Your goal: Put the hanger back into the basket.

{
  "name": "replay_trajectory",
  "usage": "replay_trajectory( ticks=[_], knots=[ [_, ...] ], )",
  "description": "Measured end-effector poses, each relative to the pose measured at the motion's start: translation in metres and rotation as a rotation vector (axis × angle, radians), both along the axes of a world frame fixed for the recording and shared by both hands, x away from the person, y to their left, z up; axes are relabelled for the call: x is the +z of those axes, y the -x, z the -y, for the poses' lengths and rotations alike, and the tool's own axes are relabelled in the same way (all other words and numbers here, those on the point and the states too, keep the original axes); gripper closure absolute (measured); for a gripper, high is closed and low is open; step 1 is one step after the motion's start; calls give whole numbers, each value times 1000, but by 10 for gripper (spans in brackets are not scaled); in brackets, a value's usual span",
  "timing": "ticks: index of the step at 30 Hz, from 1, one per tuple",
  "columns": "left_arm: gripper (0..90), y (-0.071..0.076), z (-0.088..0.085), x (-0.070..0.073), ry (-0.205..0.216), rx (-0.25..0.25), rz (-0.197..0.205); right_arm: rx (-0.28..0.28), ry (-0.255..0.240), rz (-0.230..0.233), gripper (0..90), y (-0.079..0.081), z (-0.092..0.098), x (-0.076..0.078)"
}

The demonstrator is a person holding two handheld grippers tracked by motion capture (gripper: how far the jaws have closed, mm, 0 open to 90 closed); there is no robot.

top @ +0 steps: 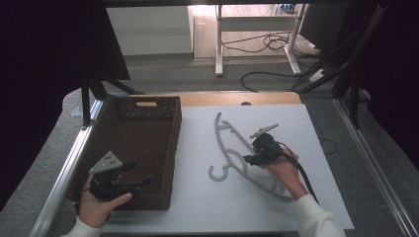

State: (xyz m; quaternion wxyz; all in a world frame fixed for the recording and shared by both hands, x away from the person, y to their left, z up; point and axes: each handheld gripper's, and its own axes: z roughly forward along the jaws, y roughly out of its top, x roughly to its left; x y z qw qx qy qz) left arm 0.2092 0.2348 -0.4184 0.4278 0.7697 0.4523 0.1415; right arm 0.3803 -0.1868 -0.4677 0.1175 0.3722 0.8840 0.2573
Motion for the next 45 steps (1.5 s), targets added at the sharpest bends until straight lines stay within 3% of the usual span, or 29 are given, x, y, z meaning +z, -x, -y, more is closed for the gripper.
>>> replay_trajectory(
  ticks=[14,31,33,39,45],
  knots=[
    [232,2,-4,2,10,6,7,-1,96,-86,564,-30,-35,-18],
    [232,2,-6,3,12,10,8,14,198,-141,753,-36,-52,-30],
    [232,2,-6,3,14,10,8,3,197,-142,796,-36,-52,-30],
    [232,3,-6,5,17,9,15,-12,185,-173,811,-40,-50,-29],
    [232,3,-7,3,16,10,11,-12,178,-169,816,-41,-47,-26]
  ],
)
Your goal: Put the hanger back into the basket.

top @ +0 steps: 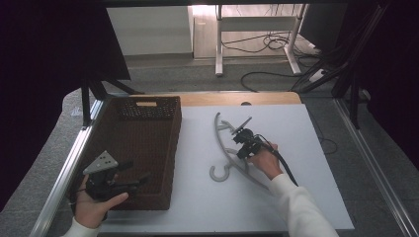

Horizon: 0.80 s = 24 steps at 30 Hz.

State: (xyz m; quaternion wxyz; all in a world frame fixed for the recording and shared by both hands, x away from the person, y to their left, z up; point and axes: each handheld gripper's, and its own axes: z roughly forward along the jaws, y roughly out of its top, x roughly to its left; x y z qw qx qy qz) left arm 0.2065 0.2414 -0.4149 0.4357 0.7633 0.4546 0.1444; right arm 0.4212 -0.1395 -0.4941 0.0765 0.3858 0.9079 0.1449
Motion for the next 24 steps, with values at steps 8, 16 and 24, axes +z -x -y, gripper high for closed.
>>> replay_trajectory(
  ticks=[8,16,24],
  knots=[
    [231,0,1,0,-2,-1,1,-15,-94,26,817,-2,11,18],
    [229,0,2,1,-2,-1,1,-25,-231,71,817,-1,25,57],
    [229,1,5,3,2,-7,9,-43,-360,107,817,5,28,91]
  ],
)
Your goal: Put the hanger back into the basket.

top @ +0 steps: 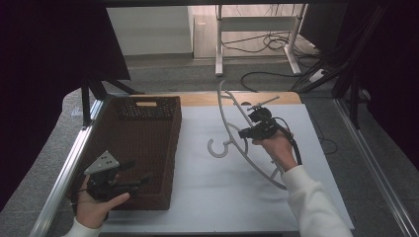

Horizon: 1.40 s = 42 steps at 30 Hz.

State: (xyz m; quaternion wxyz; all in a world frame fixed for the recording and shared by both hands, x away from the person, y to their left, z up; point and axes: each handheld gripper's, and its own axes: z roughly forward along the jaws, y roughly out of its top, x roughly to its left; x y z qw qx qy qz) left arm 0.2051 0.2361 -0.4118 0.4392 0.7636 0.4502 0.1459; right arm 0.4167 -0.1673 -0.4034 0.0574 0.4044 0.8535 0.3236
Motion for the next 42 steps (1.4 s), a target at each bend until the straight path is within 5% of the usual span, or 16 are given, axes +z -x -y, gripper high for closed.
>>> replay_trajectory(
  ticks=[15,20,28,42],
  knots=[
    [230,-2,18,3,1,-39,10,-49,-217,15,816,10,-4,25],
    [230,-5,29,7,8,-64,18,-62,-254,16,816,11,-8,27],
    [234,-12,53,12,79,-119,1,-62,-305,16,816,14,-16,31],
    [238,-34,92,13,178,-119,-74,-44,-339,22,816,19,-28,37]
  ],
)
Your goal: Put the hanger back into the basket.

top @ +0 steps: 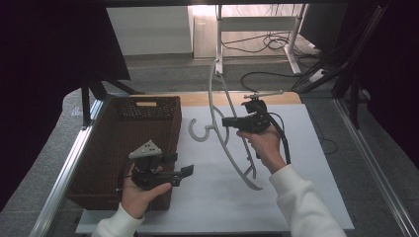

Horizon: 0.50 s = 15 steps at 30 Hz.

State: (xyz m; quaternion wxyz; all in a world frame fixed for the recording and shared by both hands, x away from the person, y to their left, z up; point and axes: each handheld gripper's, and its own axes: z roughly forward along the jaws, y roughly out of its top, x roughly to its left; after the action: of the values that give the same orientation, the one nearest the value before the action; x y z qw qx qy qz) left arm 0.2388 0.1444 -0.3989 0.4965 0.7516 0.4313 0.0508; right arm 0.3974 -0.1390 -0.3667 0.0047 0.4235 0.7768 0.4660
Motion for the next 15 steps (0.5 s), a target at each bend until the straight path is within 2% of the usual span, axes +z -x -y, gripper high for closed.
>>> replay_trajectory(
  ticks=[6,15],
  knots=[
    [238,-7,18,0,22,-13,-7,-2,-20,-1,816,0,-2,-1],
    [257,-28,42,-4,73,-9,-41,-6,-51,5,816,2,-4,0]
  ],
)
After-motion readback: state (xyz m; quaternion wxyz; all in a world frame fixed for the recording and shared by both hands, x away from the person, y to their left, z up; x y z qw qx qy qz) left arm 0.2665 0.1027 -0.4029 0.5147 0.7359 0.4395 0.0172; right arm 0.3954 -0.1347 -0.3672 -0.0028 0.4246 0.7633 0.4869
